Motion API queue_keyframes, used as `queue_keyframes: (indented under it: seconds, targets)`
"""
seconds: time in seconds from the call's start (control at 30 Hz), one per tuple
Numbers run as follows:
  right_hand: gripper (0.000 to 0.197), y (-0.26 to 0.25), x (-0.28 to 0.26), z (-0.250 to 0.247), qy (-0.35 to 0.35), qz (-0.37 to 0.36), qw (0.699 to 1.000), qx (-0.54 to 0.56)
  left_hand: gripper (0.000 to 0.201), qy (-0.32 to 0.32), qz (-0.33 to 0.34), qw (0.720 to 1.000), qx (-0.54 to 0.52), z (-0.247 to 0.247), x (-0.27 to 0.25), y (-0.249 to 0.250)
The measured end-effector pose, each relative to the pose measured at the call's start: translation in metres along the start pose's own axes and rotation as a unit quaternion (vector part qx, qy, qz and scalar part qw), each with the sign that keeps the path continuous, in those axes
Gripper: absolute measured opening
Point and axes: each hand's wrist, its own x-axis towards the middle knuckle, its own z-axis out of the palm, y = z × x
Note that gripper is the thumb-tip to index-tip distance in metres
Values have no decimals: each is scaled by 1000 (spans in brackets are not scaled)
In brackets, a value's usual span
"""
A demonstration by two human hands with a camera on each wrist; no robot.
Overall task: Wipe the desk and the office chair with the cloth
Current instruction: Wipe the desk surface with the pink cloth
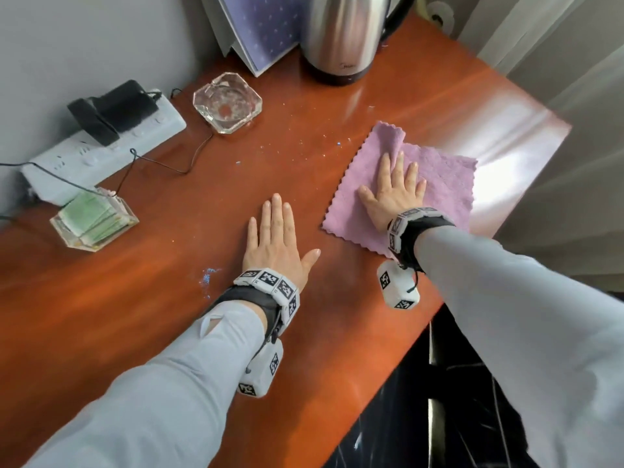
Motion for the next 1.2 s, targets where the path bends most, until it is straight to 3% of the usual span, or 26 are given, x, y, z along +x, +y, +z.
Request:
queue_keyframes:
  seconds: [0.27, 0.43, 0.63, 0.93, 1.2]
  targets:
    - [68, -44, 38, -17, -10, -70, 996, -62, 93, 3, -13, 1000, 3, 4, 2, 3]
    - [67, -27, -3, 2, -7, -108, 990, -86, 94, -5, -5, 1000, -6, 1, 1, 5]
    - [67, -30, -49, 25, -18, -85, 995, -44, 98, -29, 31, 999, -30, -14, 1, -16]
    - [68, -73, 40, -19, -3, -53, 998, 29, 110, -67, -36, 997, -6, -23, 30, -39]
    - [61, -124, 97, -36, -32, -111, 993, -36, 110, -79, -50, 996, -11, -19, 34, -33]
